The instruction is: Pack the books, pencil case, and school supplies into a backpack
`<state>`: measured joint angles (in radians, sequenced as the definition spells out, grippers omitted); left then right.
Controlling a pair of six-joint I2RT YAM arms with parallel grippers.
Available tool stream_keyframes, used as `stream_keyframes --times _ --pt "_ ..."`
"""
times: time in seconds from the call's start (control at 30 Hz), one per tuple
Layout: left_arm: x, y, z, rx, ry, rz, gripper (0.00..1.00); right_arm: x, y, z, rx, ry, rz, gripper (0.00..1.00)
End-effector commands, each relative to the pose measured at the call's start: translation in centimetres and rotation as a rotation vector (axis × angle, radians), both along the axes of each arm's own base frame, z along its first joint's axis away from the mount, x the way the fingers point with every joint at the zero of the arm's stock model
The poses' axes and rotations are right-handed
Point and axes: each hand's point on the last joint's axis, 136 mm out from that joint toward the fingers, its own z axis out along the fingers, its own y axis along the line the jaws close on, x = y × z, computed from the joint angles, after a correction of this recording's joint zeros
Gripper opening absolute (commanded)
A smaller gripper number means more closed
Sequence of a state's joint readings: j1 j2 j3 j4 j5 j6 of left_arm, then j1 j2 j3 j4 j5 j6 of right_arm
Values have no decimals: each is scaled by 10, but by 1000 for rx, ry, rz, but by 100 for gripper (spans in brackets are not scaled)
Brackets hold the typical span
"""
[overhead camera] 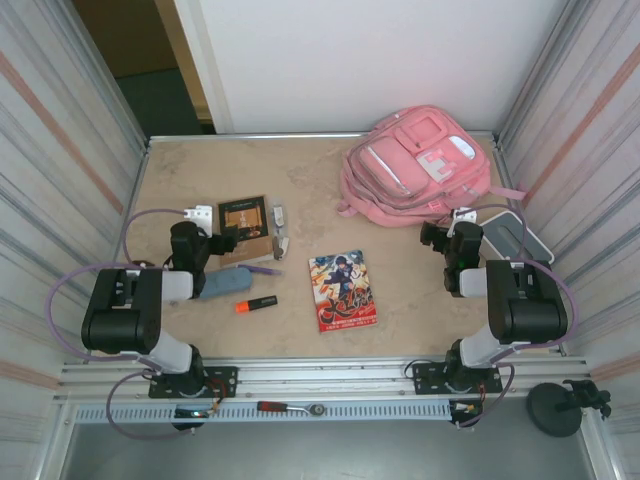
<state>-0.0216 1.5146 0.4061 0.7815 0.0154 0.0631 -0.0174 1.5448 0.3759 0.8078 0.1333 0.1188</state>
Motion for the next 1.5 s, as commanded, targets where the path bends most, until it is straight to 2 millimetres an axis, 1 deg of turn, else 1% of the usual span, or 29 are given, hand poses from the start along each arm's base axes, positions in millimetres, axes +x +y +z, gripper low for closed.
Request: stream_keyframes --times 0.0,1.1,1.17,1.23,1.27,1.3,1.33,1.37,1.43,1.47 --pt "3 0 5 7 -16 4 99 8 1 14 -13 -43 8 99" --pt "2 0 6 6 -18 4 99 7 1 15 -17 -49 7 99" --pt "4 3 11 12 -33 22 99 7 3 24 -54 -53 -6 99" --pt "2 7 20 20 -20 56 99 2 4 40 -90 -37 -27 99" --pt "0 9 26 19 -5 74 99 -3 4 52 -86 -23 -46 99" --pt "-2 12 35 11 1 97 99 -6 4 63 -58 -20 -62 99" --pt "-6 15 39 4 16 121 99 -11 2 78 -25 -31 -80 99" --pt "-9 19 47 -17 22 155 99 -16 0 91 4 -49 -102 99" --pt "-17 30 59 -86 41 256 99 -25 -7 106 62 -53 -159 99" --pt "-21 34 64 -132 60 311 99 -26 -10 110 98 -39 -187 99"
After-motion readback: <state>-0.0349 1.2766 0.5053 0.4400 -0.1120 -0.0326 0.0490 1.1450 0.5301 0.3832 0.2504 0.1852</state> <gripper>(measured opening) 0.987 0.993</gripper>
